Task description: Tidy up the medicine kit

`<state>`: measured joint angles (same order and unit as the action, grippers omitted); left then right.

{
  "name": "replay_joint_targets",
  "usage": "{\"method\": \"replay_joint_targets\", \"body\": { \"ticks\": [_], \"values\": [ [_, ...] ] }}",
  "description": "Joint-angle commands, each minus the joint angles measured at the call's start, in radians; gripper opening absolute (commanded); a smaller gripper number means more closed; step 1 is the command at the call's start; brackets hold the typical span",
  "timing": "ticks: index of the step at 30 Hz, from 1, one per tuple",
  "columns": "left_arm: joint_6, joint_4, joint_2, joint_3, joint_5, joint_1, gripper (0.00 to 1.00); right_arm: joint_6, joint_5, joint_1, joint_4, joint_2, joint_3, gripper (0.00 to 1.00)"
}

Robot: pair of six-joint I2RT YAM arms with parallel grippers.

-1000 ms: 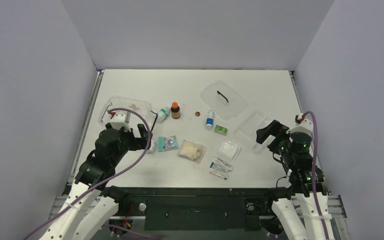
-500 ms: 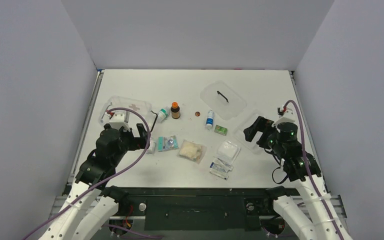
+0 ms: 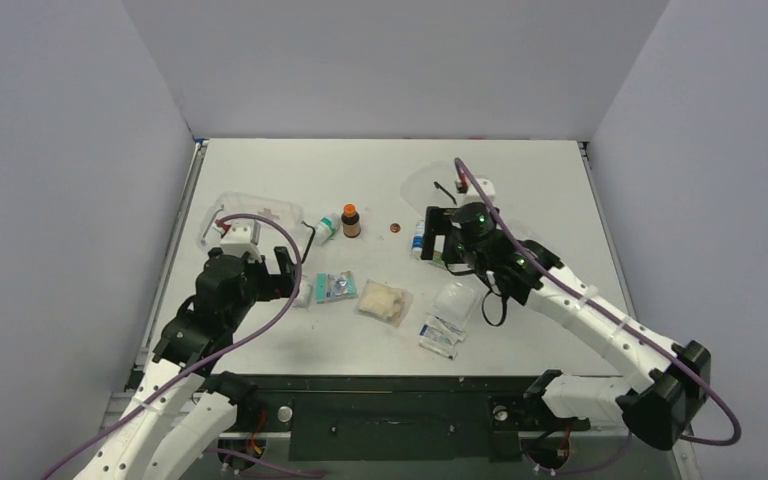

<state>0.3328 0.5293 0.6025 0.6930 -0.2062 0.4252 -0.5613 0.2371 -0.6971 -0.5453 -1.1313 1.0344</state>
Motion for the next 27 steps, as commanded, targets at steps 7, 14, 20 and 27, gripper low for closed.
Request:
{"method": "replay_joint_targets", "body": {
  "ticks": [7, 14, 20, 27],
  "values": [
    [0.005, 0.012, 0.022, 0.045, -0.068, -0.002, 1.0, 0.075, 0.14, -0.117, -0.017, -0.407, 0.418, 0.8],
    [0.005, 0.02, 0.025, 0.049, -0.092, -0.006, 0.94, 0.079, 0.15, -0.132, -0.092, -0.662, 0.703, 0.77],
    [0.009, 0.033, 0.019, 0.053, -0.128, -0.008, 0.93, 0.064, 0.146, -0.134, -0.132, -0.815, 0.868, 0.76],
    [0.015, 0.038, 0.019, 0.053, -0.15, -0.011, 0.92, 0.055, 0.137, -0.134, -0.14, -0.95, 0.993, 0.74]
  ]
}}
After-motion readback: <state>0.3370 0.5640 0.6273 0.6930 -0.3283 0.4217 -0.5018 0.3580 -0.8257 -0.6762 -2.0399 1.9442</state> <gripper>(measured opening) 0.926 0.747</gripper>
